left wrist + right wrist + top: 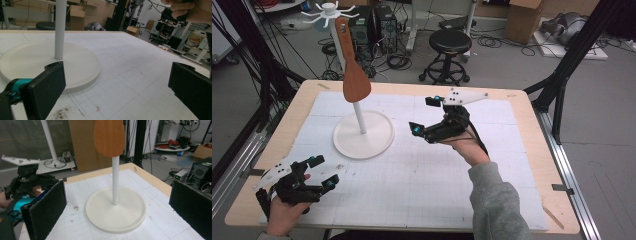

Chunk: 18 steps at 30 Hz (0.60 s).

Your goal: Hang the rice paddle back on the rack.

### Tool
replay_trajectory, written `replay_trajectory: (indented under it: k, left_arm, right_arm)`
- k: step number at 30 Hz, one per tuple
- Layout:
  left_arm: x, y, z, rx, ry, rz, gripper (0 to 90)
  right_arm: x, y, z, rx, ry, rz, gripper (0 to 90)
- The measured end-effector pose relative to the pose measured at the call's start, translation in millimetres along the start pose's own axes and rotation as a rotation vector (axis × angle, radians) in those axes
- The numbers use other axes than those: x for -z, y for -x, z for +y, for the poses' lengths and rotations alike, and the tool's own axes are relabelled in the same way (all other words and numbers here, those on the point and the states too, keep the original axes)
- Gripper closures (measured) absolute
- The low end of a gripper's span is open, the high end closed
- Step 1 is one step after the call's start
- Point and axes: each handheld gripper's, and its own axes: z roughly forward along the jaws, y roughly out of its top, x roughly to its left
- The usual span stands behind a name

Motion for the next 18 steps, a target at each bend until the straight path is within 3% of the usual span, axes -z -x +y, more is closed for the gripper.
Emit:
replay_trajectory:
  k: [4, 9, 18]
  left_arm:
    - [-2.2, 0.4, 1.6, 0.025, 0.022, -0.014, 1.7]
    - [-3.7, 1.0, 3.6, 0.023, 0.045, -0.021, 1.8]
    - [-7.4, 1.9, 3.9, 0.002, 0.044, -0.019, 1.8]
  right_arm:
    - [7.4, -6.9, -13.3, 0.023, -0.01, -0.012, 0.0]
    - [17.1, -17.2, -27.7, 0.036, 0.025, 0.005, 0.0]
    - [47.0, -18.9, -57.8, 0.025, 0.036, -0.039, 0.0]
